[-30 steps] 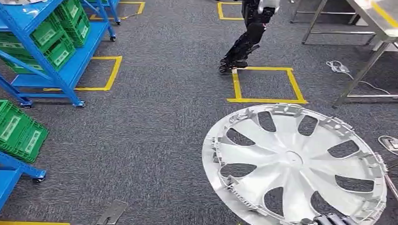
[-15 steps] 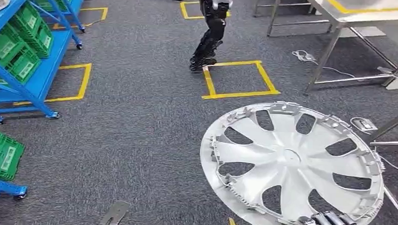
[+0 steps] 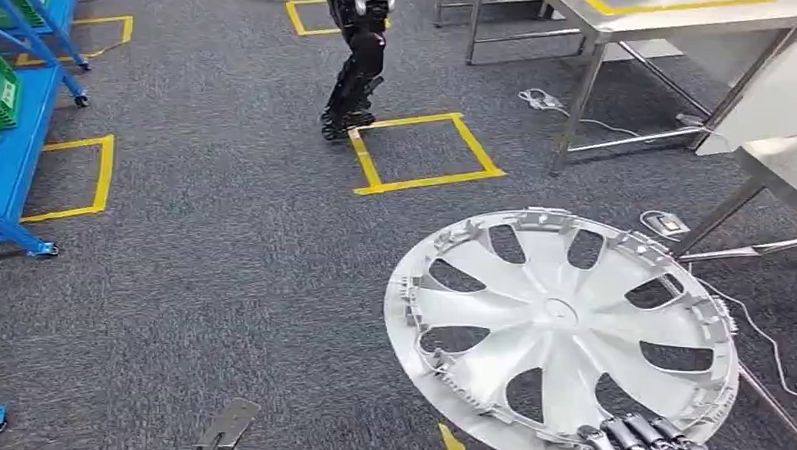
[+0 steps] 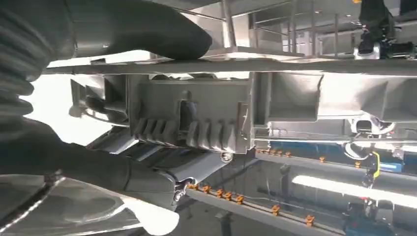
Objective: Take the parts from the cabinet and place them on the table.
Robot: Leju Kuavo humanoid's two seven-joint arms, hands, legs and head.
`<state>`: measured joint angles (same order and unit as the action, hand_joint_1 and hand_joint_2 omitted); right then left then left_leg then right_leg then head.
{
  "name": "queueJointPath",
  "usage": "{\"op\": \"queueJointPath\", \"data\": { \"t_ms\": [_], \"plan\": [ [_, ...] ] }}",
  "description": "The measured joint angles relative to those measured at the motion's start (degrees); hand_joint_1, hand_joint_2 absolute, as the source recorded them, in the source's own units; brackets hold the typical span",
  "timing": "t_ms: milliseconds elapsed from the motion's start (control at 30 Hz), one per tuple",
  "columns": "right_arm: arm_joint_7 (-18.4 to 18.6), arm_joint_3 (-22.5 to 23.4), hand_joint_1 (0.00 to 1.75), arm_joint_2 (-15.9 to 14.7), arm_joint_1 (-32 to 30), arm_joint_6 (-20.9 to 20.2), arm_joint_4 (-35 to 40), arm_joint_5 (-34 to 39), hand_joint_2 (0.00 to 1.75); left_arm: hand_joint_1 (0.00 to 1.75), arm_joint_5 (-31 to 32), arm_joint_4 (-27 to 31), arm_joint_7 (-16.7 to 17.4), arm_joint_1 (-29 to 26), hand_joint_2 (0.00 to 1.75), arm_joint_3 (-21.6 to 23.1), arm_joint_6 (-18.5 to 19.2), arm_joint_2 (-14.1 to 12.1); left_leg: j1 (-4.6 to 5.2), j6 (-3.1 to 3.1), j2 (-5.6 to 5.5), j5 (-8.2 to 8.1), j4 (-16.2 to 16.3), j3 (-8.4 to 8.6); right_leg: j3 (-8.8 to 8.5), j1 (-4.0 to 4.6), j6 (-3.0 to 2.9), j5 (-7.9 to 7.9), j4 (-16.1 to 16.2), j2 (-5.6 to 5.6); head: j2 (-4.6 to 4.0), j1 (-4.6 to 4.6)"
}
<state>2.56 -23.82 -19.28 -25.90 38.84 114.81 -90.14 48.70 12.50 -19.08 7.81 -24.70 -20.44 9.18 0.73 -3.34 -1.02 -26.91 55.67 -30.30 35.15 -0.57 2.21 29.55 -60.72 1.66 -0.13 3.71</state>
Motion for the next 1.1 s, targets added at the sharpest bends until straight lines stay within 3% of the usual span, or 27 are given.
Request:
{"op": "queueJointPath", "data": {
  "t_ms": [33,100,133,167,233,267,300,333,433,467,500,533,600,633,667,700,733,767,800,933,967,1000,1033,1100],
  "plan": [
    [0.0,-0.1,1.43,0.0,0.4,0.0,-0.3,0.0,1.75,0.0,0.0,0.0,0.0,0.0,1.75,0.0,0.0,0.0,0.01,0.01,0.56,0.0,0.1,-0.17,1.96,-0.06,0.24,2.3,-4.4,-0.77,0.0,-0.15],
    [0.0,-0.2,1.43,0.0,0.6,0.1,-0.8,0.0,1.75,0.0,0.0,0.0,0.0,-0.2,1.75,0.0,0.0,0.1,0.04,0.0,1.85,-0.02,0.1,-0.36,5.92,-0.19,0.77,5.81,-13.2,-1.12,0.0,-0.11],
    [0.0,-0.4,1.43,0.0,0.6,0.1,-0.9,0.0,1.75,0.0,0.0,0.0,0.0,-0.3,1.75,0.0,0.0,0.1,0.01,0.01,2.39,-0.02,0.1,-0.38,6.52,-0.27,1.03,5.65,-14.5,-1.24,0.0,-0.11],
    [0.0,-0.5,1.43,0.0,0.6,0.1,-1.0,0.0,1.75,0.0,0.0,0.0,0.0,-0.2,1.75,0.0,0.0,0.1,-0.01,0.08,2.9,-0.07,0.1,-0.34,5.56,-0.43,1.26,4.21,-12.9,-1.41,0.0,-0.11],
    [0.0,-0.6,1.43,0.0,0.6,0.1,-1.1,0.0,1.75,0.0,0.0,0.0,0.0,-0.2,1.75,0.0,0.0,0.3,-0.12,0.51,3.73,-0.36,0.5,-0.29,0.33,-0.76,1.53,-0.49,-3.3,-2.44,0.0,-0.06],
    [0.0,-0.6,1.43,0.0,0.8,0.1,-1.2,0.0,1.75,0.0,0.0,0.0,0.0,-0.1,1.75,0.0,0.0,0.3,-0.14,0.98,4.1,-0.7,1.0,-0.3,-2.9,-0.84,1.78,-2.04,2.5,-4.52,0.0,-0.13],
    [0.0,-0.6,1.43,0.0,1.1,0.1,-1.3,0.0,1.75,0.0,0.0,0.0,0.0,-0.1,1.75,0.0,0.0,0.2,0.31,1.41,4.38,-1.02,1.3,-0.47,-3.6,-0.2,1.33,-0.88,3.2,-5.02,0.0,-0.17],
    [0.0,-0.7,1.43,0.0,1.1,0.1,-1.3,0.0,1.75,0.0,0.0,0.0,0.0,-0.1,1.75,0.0,0.0,0.2,0.38,1.55,4.74,-1.18,1.7,-0.52,-3.65,-0.4,0.35,-1.4,3.4,-4.19,0.0,0.2],
    [0.1,-1.1,1.43,0.0,0.9,0.1,-1.3,0.0,1.75,0.0,0.1,0.0,0.0,0.0,1.75,0.0,0.0,0.2,0.27,2.03,5.8,-1.32,1.9,-0.35,-3.27,-0.42,-0.47,-1.47,3.2,-2.9,0.0,0.16],
    [0.1,-1.2,1.43,0.0,0.9,0.1,-1.3,0.0,1.75,0.0,0.1,0.1,0.0,0.0,1.75,0.0,0.0,0.2,0.03,2.51,4.78,-1.98,2.4,-0.5,-3.34,-0.62,-0.85,-1.66,3.3,-2.69,0.0,0.16],
    [0.1,-1.2,1.43,0.0,0.9,0.1,-1.3,0.0,1.75,0.0,0.1,0.1,0.0,0.1,1.75,0.0,0.0,0.2,-0.14,2.88,2.86,-3.8,4.6,-1.32,-3.3,-0.65,-1.27,-1.69,3.3,-2.29,0.0,0.46],
    [0.1,-1.2,1.43,0.0,1.0,0.1,-1.3,0.0,1.75,0.0,0.2,0.1,0.0,0.1,1.75,0.0,0.0,0.2,-0.31,3.11,1.93,-6.44,9.2,-3.25,-3.21,-0.64,-1.46,-1.75,3.3,-1.85,0.0,0.46],
    [0.1,-1.3,1.43,0.0,0.9,0.1,-1.3,0.0,1.75,0.0,0.2,0.1,0.0,-0.2,1.75,0.0,0.0,0.2,-0.4,3.26,1.58,-10.17,18.3,-7.35,-3.03,-0.53,-1.63,-1.79,3.2,-0.9,0.0,0.46],
    [0.1,-1.3,1.43,0.0,0.9,0.1,-1.4,0.0,1.75,0.0,0.2,0.1,0.0,-0.2,1.75,0.0,0.0,0.2,-0.4,3.16,1.56,-10.3,20.5,-8.42,-3.02,-0.48,-1.66,-1.82,3.2,-0.3,0.0,0.48],
    [0.2,-1.3,1.43,0.0,0.9,0.1,-1.5,0.0,1.75,0.0,0.2,0.1,0.0,-0.3,1.75,0.0,0.0,0.2,-0.4,2.98,1.51,-8.96,19.5,-7.97,-3.09,-0.44,-1.66,-1.82,3.2,0.31,0.0,0.48],
    [0.2,-1.4,1.43,0.0,0.9,0.1,-1.5,0.0,1.75,0.0,0.2,0.1,0.0,-0.3,1.75,0.0,0.0,0.2,-0.39,2.7,1.39,-6.59,16.2,-6.58,-3.15,-0.39,-1.65,-1.83,3.2,0.89,0.0,0.48],
    [0.2,-1.4,1.43,0.0,0.9,0.1,-1.5,0.0,1.75,0.0,0.2,0.1,0.0,-0.2,1.75,0.0,0.0,0.2,-0.38,2.32,1.02,-3.72,11.2,-4.33,-3.27,-0.37,-1.63,-1.84,3.2,1.45,0.0,0.46],
    [0.2,-1.4,1.43,0.0,0.9,0.1,-1.5,0.0,1.75,0.0,0.2,0.1,0.0,-0.2,1.75,0.0,0.0,0.2,-0.36,1.89,-0.23,-0.98,5.5,-1.81,-3.35,-0.37,-1.58,-1.88,3.2,2.03,0.0,0.48],
    [0.2,-1.4,1.43,0.0,1.0,0.1,-1.5,0.0,1.75,0.0,0.2,0.1,0.0,-0.2,1.75,0.0,0.0,0.0,-0.39,1.57,-3.0,-1.31,2.8,-0.56,-3.16,-0.42,-1.39,-1.97,3.2,2.36,0.0,0.33],
    [0.3,-1.4,1.43,0.0,0.9,0.1,-1.5,0.0,1.75,0.0,0.2,0.1,0.0,-0.1,1.75,0.0,-0.1,0.0,-0.01,1.32,-1.72,-1.06,2.0,-0.72,-2.28,-0.94,0.12,-2.77,3.6,4.28,0.0,0.59],
    [0.3,-1.4,1.43,0.0,0.8,0.1,-1.5,0.0,1.75,0.0,0.2,0.1,0.0,0.0,1.75,0.0,-0.1,0.1,-0.77,0.99,-0.79,-0.27,0.5,-0.32,-1.75,-0.82,0.39,-2.49,3.5,4.2,0.0,0.55],
    [0.3,-1.4,1.43,0.0,0.8,0.1,-1.5,0.0,1.75,0.0,0.2,0.2,0.0,0.1,1.75,0.0,-0.1,0.1,-0.57,0.79,-0.34,-0.04,0.1,-0.11,-1.14,-0.54,0.52,-1.46,2.3,1.45,0.0,0.39],
    [0.3,-1.4,1.43,-0.1,1.0,0.1,-1.5,0.0,1.75,0.0,0.2,0.2,0.0,0.2,1.75,0.0,-0.1,0.2,-0.5,0.54,0.18,0.07,0.0,-0.18,0.39,-0.53,0.76,0.7,-1.0,-0.31,0.0,-0.06],
    [0.3,-1.4,1.43,-0.1,1.1,0.1,-1.6,0.0,1.75,0.0,0.2,0.2,0.0,-0.1,1.75,0.0,-0.1,0.3,-0.24,0.47,1.38,0.02,0.1,-0.35,4.66,-0.65,1.28,4.93,-10.4,-1.23,0.0,-0.11]
  ]
}}
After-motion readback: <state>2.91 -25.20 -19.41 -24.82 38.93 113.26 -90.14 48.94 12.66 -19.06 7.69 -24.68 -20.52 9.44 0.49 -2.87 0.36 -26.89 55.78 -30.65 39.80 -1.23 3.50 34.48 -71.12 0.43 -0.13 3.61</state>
